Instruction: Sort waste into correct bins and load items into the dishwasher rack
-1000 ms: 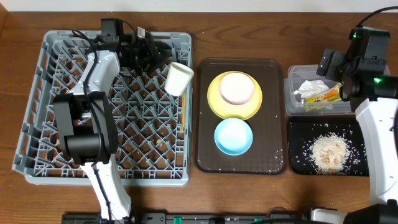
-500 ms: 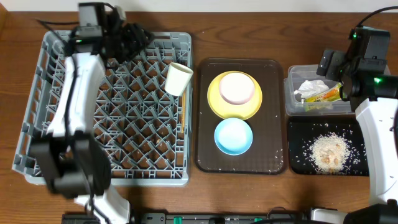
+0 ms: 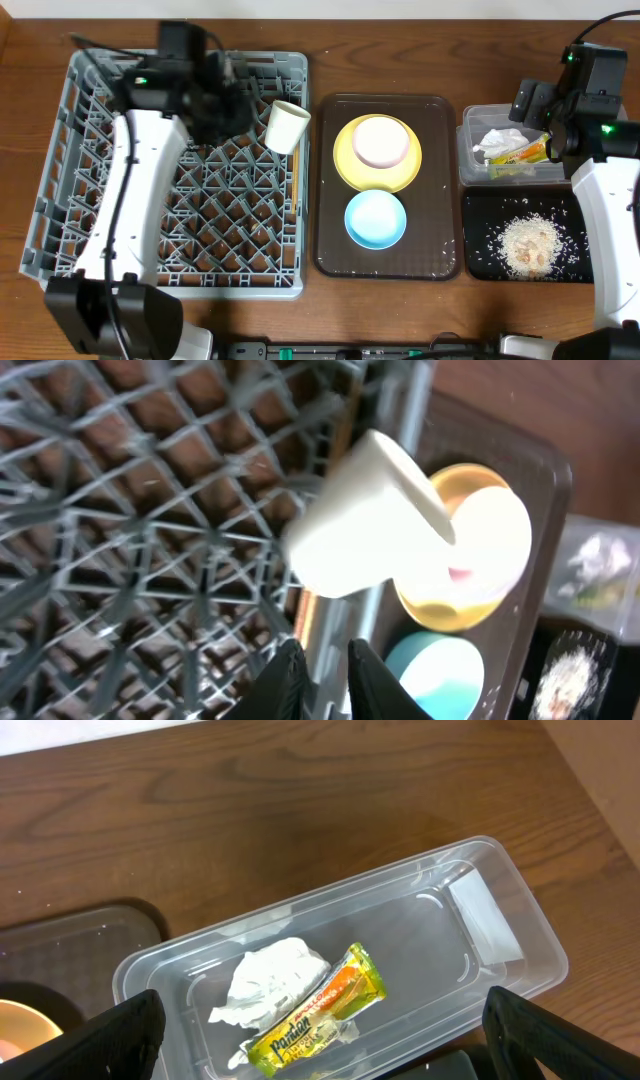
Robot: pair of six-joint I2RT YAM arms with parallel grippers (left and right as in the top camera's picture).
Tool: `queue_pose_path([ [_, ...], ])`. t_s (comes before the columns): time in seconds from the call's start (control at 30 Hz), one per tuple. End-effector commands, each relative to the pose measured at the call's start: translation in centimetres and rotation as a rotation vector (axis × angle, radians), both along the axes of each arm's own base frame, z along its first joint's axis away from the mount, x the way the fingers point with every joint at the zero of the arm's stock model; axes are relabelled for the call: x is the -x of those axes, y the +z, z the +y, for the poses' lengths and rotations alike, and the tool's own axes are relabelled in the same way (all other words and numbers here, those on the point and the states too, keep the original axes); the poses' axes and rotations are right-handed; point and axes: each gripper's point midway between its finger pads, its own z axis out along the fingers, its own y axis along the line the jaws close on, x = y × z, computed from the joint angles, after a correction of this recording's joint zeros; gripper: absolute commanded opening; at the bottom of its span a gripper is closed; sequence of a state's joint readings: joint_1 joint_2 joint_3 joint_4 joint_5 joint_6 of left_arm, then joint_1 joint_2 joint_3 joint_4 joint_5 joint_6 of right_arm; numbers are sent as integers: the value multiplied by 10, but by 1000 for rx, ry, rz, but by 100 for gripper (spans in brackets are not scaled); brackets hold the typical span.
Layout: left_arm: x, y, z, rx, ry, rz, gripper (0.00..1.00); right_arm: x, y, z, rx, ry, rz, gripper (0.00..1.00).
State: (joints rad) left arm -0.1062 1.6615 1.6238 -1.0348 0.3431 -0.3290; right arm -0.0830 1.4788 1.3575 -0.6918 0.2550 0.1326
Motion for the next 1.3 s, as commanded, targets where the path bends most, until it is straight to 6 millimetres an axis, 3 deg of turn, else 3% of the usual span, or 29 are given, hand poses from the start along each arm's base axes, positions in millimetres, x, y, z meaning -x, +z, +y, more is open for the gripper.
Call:
queue_pose_path([
  [0.0, 0, -2, -22, -33, -91, -35, 11, 1, 9, -3, -2, -13, -24, 99],
  [0.2, 0, -14, -50, -116, -152, -50, 9, 1, 9, -3, -2, -13, -24, 99],
  [0.3, -5, -21, -61, -161, -174, -68, 13, 1, 9, -3, -2, -13, -24, 99],
  [0.53, -7, -32, -73, -230, -200, -78, 17, 1, 9, -3, -2, -13, -24, 99],
  [0.87, -10, -60, -77, -248, -214, -17, 17, 1, 9, -3, -2, -13, -24, 99],
  [1.27, -29, -64, -75, -283, -187, -66, 17, 1, 9, -3, -2, -13, -24, 99],
])
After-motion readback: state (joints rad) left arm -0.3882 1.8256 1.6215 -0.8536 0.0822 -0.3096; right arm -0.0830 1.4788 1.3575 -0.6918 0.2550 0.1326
